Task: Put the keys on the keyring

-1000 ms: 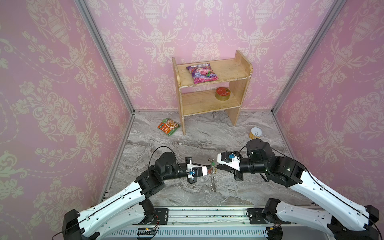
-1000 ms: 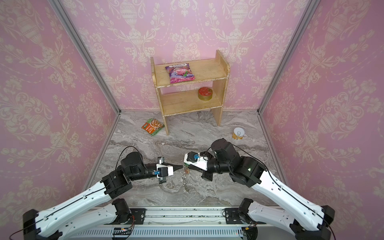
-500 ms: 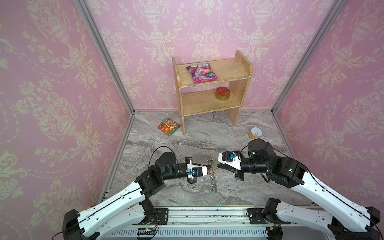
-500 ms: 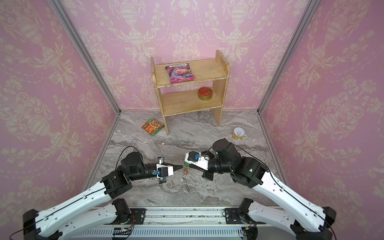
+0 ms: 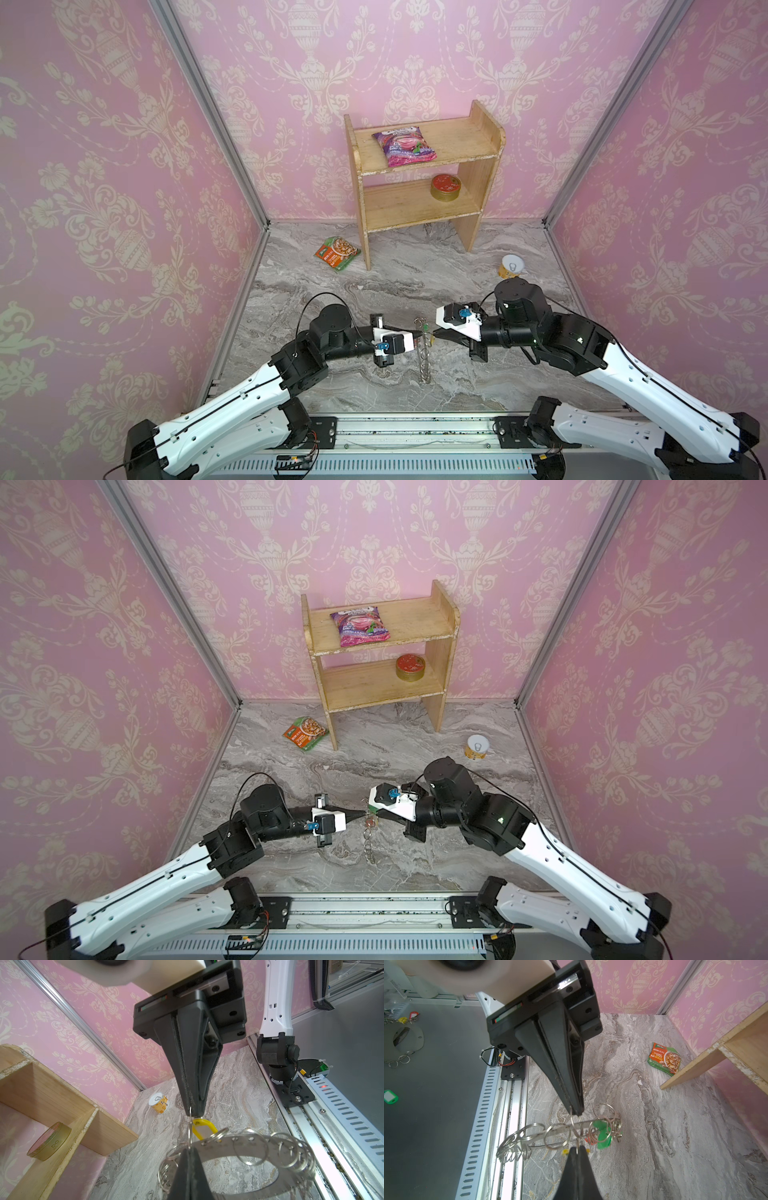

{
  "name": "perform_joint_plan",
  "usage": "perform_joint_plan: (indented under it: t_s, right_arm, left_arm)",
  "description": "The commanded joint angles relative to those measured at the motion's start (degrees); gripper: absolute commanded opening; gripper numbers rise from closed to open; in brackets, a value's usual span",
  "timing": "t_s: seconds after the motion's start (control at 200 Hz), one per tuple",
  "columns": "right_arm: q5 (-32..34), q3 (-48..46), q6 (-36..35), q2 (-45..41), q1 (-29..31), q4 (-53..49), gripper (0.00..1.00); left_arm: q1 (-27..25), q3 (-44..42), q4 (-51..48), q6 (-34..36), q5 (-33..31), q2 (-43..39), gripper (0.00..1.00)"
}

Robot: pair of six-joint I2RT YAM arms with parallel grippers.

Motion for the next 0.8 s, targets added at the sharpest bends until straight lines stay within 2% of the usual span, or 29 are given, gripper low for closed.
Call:
perform_joint_plan:
  t_s: [0.0,0.315,0.796]
  right_arm:
    - [-1.5,1.2,0.9,0.5,0.4,1.3,0.0]
    - [1.5,1.2,0.3,-0.8,0.4,1.1,0.0]
    - [0.2,1.5,0.3,-0.2,0.3,1.5,0.0]
  left_arm:
    - [0.2,0.2,1.8,0.0,0.5,-0.9,0.0]
    - [0.2,0.3,1.3,0.2,0.3,-1.2,0.0]
    - [0.2,0.5,1.2,0.0,0.1,-1.1,0.0]
